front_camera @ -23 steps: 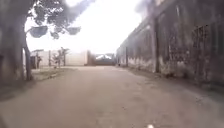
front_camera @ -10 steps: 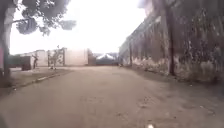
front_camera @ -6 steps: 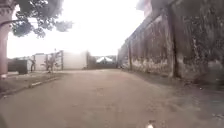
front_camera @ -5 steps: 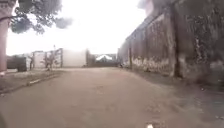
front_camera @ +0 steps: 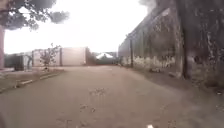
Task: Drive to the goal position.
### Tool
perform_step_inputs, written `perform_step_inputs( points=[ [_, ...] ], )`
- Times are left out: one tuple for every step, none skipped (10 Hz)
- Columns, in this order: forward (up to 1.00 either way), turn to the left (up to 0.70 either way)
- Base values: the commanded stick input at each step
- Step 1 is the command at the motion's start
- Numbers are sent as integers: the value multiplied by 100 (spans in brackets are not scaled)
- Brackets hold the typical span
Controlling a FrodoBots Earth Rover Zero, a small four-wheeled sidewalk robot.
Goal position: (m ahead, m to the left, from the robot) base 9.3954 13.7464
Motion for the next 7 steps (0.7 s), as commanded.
perform_step_inputs(
  points=[
    [70, 2],
    [70, 2],
    [70, 2],
    [70, 2],
    [70, 2],
    [70, 1],
    [70, 2]
  ],
)
